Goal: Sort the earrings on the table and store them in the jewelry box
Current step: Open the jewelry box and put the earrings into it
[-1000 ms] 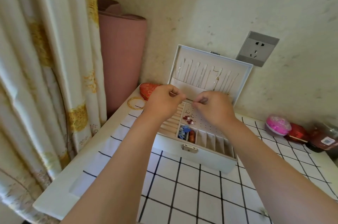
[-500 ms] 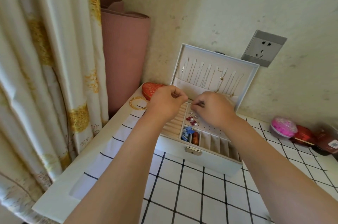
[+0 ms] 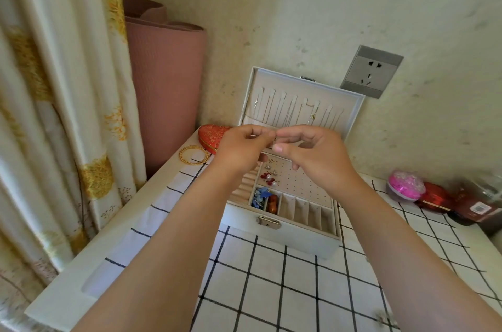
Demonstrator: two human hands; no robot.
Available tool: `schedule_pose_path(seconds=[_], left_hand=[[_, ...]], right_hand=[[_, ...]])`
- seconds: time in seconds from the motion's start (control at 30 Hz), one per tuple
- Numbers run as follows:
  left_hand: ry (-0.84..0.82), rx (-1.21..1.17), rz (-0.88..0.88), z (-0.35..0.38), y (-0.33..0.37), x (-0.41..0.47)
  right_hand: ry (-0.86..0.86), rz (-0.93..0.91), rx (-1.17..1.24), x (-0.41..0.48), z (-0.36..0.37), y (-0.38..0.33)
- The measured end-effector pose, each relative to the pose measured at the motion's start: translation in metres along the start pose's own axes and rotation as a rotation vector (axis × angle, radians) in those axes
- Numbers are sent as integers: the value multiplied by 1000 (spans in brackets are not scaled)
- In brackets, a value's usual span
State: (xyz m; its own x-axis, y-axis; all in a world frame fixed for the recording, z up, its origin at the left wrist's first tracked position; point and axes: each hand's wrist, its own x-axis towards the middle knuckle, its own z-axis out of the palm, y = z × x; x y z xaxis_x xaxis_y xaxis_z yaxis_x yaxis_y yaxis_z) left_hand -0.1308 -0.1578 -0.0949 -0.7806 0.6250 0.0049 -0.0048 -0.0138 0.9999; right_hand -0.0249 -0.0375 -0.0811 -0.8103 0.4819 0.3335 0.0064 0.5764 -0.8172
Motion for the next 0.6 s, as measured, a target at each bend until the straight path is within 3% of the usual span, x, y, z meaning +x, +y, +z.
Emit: schedule_pose_path(seconds=[0.13, 0.43, 0.5, 0.6], left_hand=[[-38, -48, -72, 4, 0, -2], [-15, -104, -136, 11, -7, 3], [6, 32, -87, 11, -10, 4], [39, 574, 167, 8, -22, 8]], right_hand=[[127, 18, 37, 3, 4, 5], [130, 39, 60, 15, 8, 22], [121, 41, 2, 17, 8, 30], [79, 14, -264, 18, 9, 44]])
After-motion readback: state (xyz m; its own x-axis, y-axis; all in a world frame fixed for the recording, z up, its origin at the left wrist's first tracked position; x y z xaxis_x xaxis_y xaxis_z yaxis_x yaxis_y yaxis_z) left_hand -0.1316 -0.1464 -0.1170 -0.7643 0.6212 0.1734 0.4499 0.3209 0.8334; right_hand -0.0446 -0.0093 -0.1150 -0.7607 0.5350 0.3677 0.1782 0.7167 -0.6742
